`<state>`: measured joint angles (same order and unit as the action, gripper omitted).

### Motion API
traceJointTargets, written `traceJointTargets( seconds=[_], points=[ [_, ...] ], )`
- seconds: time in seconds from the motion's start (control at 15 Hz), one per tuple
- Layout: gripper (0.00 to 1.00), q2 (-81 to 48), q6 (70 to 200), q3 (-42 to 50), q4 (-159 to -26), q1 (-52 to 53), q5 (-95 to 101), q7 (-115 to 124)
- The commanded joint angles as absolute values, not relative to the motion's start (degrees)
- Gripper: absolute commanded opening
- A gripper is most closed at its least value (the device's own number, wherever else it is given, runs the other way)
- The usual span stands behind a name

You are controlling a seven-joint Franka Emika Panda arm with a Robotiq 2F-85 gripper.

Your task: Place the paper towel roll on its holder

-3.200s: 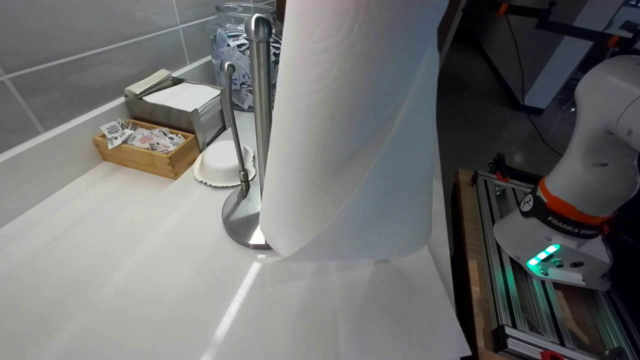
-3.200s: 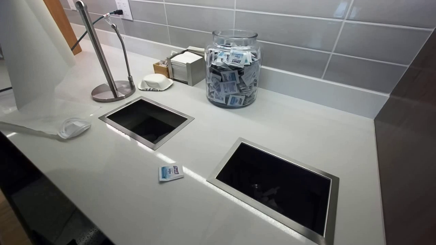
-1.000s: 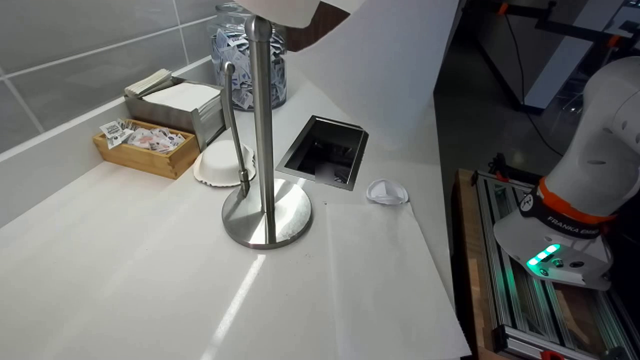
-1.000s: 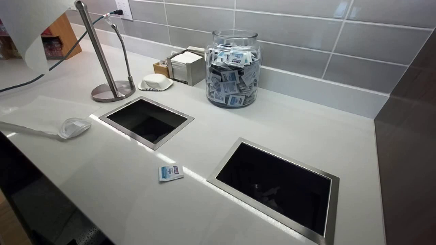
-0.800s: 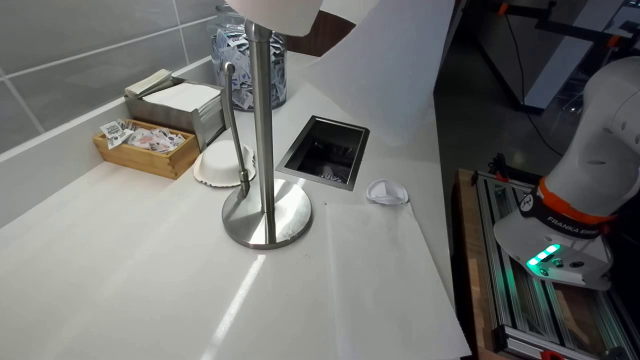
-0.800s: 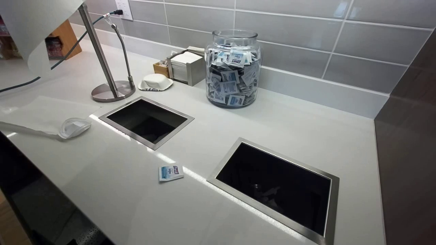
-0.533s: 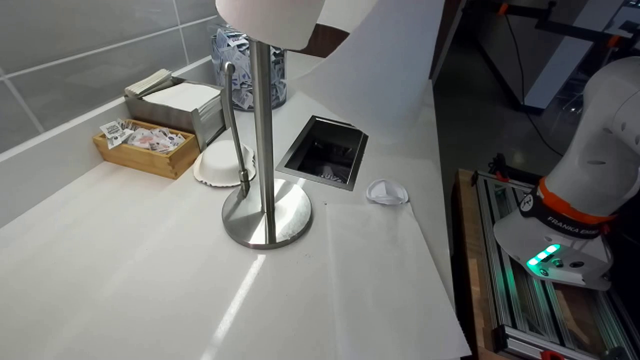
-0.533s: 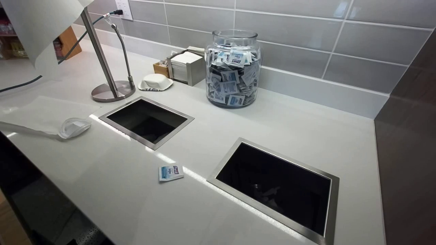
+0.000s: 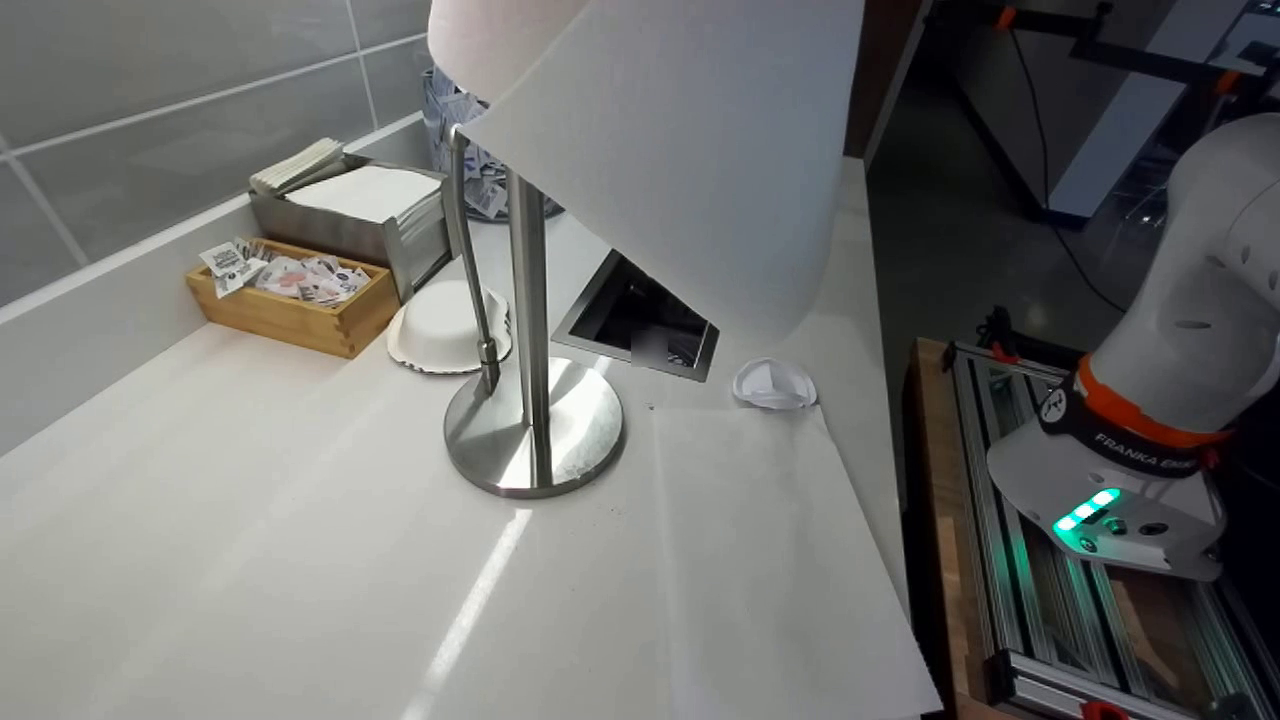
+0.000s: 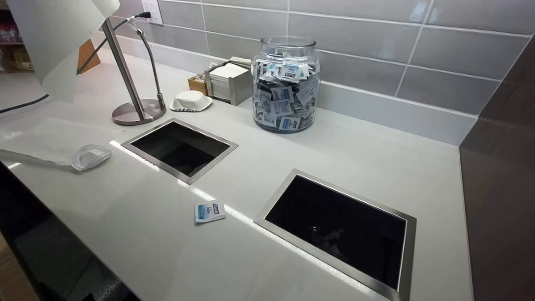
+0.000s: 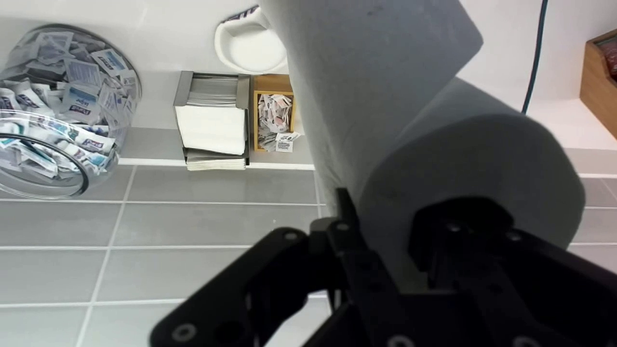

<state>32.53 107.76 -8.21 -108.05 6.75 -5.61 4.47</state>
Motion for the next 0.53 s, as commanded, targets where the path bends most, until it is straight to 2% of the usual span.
traceJointTargets(
  seconds=[0.0, 0.47],
  points=[
    [0.07, 31.8, 104.8, -7.0, -107.3, 6.9, -7.1, 4.8],
    [0.07, 29.4, 102.4, -5.0, -107.1, 6.7, -9.4, 4.4]
  ],
)
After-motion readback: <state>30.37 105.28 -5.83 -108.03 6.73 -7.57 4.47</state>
